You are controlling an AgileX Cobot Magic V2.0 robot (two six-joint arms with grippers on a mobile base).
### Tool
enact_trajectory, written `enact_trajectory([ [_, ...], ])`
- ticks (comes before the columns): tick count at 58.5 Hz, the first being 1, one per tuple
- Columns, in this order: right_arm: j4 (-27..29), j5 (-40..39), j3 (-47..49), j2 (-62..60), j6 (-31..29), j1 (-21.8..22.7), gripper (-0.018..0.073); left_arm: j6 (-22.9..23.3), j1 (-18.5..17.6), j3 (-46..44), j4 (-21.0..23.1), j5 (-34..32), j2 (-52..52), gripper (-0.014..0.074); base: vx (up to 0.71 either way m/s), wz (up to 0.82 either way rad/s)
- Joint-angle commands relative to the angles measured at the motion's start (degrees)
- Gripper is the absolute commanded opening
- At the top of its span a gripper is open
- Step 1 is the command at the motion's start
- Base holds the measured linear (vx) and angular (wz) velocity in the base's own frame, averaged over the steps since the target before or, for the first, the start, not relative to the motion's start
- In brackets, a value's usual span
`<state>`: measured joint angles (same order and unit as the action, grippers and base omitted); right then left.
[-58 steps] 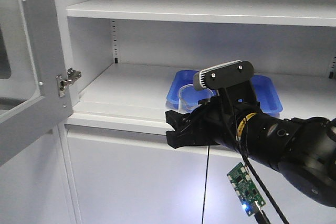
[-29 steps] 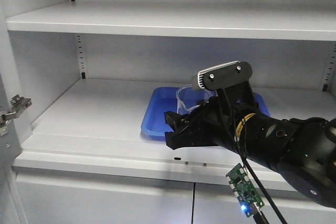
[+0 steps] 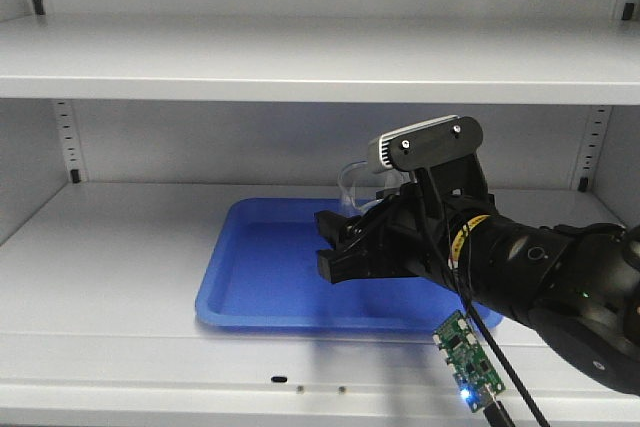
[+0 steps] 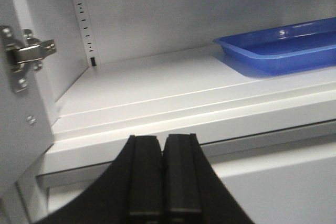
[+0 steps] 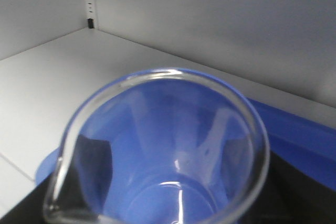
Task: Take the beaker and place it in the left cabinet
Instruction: 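Bring the held beaker over the blue tray on the shelf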
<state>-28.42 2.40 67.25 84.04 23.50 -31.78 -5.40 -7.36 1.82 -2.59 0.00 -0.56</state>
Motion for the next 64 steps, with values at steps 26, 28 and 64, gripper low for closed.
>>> enact_trajectory([
  [26, -0.3, -4.5, 2.0, -2.2, 0.1, 0.2, -0.0008, 0.2, 0.0, 0.9, 0.2, -4.3, -1.1, 0.0001, 0.09, -0.10],
  [28, -0.3, -4.5, 2.0, -2.2, 0.1, 0.2, -0.0008, 0.2, 0.0, 0.9, 0.2, -4.3, -1.1, 0.0001, 0.04, -0.06],
  [64, -0.3, -4.5, 2.0, -2.2, 0.1, 0.2, -0.0008, 0.2, 0.0, 0.9, 0.2, -4.3, -1.1, 0.0001, 0.00, -0.01],
])
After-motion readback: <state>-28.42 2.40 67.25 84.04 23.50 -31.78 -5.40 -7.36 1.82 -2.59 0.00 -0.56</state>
